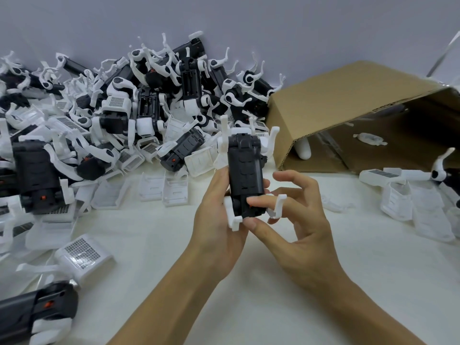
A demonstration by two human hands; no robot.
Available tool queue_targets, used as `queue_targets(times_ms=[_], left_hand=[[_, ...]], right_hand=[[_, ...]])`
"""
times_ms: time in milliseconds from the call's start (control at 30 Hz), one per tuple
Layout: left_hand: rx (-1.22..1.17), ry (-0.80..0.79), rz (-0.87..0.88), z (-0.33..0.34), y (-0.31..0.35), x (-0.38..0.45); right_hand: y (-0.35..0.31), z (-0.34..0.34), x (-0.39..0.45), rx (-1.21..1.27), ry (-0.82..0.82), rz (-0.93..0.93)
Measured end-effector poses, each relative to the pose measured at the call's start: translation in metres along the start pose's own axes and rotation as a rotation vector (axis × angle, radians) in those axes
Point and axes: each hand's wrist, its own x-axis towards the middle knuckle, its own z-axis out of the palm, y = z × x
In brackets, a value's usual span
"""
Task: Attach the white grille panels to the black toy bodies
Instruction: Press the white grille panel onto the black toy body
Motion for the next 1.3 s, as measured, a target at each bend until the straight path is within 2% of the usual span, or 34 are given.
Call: queue_targets(times_ms=[333,667,767,867,933,1033,1133,1200,1233,1300], left_hand=[[-0.018,-0.049,-0.016,0.0,0.0,-0.001],[-0.006,-0.029,-0.043,-0.005,0.0,0.004],[0.006,0.031,0.014,-0.004,-0.002,0.005],[0.111,0.108,0.18,-0.006,0.001,0.006],[0.194,0.091,0.262,-0.007,0.001,0.006],[0.317,-0.025,0.242,-0.003,-0.005,0.0],[0.284,-0.039,0.143,-0.003,0.002,0.004],[0.26,-0.014,0.185,-0.01,0.01,0.009],[0.393,0.045,0.277,-0.016,0.012,0.013],[0.909,0.316,0.5,-0.037,0.013,0.021]], right_hand=[[-0.003,0.0,0.0,0.056,-0.016,0.016],[-0.006,0.001,0.0,-0.024,-0.005,0.042],[-0.007,-0.002,0.002,0.12,-0.025,0.163],[-0.003,-0.007,0.009,0.365,0.021,0.371],[-0.002,-0.008,0.011,0.44,-0.022,0.416],[-0.004,-0.003,0.009,0.446,-0.151,0.458],[-0.002,-0.004,0.009,0.493,-0.104,0.486],[0.0,-0.006,0.011,0.539,-0.053,0.516],[0.001,-0.007,0.012,0.585,-0.026,0.553],[0.004,-0.007,0.016,0.741,0.029,0.661]])
